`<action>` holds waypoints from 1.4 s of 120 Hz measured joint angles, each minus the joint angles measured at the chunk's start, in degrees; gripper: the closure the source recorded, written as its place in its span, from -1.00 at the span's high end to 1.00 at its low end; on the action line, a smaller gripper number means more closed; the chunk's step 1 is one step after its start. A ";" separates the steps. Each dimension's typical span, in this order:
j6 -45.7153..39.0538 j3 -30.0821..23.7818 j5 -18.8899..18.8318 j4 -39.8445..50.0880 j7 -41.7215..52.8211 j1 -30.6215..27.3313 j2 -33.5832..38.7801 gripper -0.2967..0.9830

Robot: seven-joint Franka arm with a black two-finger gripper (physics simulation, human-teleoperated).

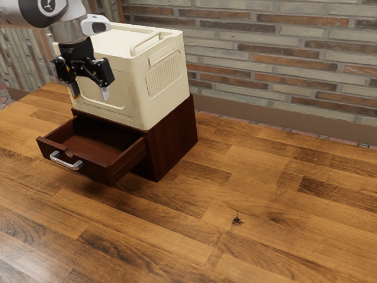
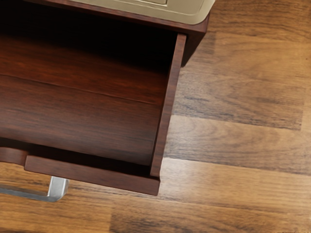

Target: Push the drawer handle with one arm to close the drawer

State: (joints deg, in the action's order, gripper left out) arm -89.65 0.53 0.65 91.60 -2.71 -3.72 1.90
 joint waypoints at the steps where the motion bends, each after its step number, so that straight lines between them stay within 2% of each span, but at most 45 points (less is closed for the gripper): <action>1: 0.00 0.00 0.00 0.00 -0.02 0.08 0.00 0.54; 9: 0.07 0.00 -0.08 0.98 -0.14 0.72 0.95 0.54; 16: -0.15 0.19 -0.33 6.54 -0.26 1.20 5.48 0.54; 24: -0.82 2.18 -0.83 16.50 -0.39 1.16 12.92 0.53; 34: -2.17 7.94 -2.01 29.48 -0.55 0.89 22.75 0.53; 49: -4.26 11.98 -7.09 45.95 -0.66 0.83 38.77 0.52; 61: -6.05 18.97 -12.93 53.31 -0.20 0.82 43.78 0.45; 74: -8.47 24.02 -19.36 55.96 0.69 1.50 44.00 0.31; 86: -11.61 29.12 -24.46 56.36 1.65 4.71 41.92 0.18; 105: -18.52 31.01 -28.11 56.29 3.00 6.02 34.73 -0.14; 114: -22.13 31.16 -28.44 56.20 3.54 6.09 32.74 -0.29; 129: -27.78 31.24 -26.89 56.02 4.30 6.58 30.37 -0.45; 168: -37.24 31.21 -20.48 53.54 5.90 9.10 24.36 -0.59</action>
State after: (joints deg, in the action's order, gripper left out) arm -126.89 31.73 -19.83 145.14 3.19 5.38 26.26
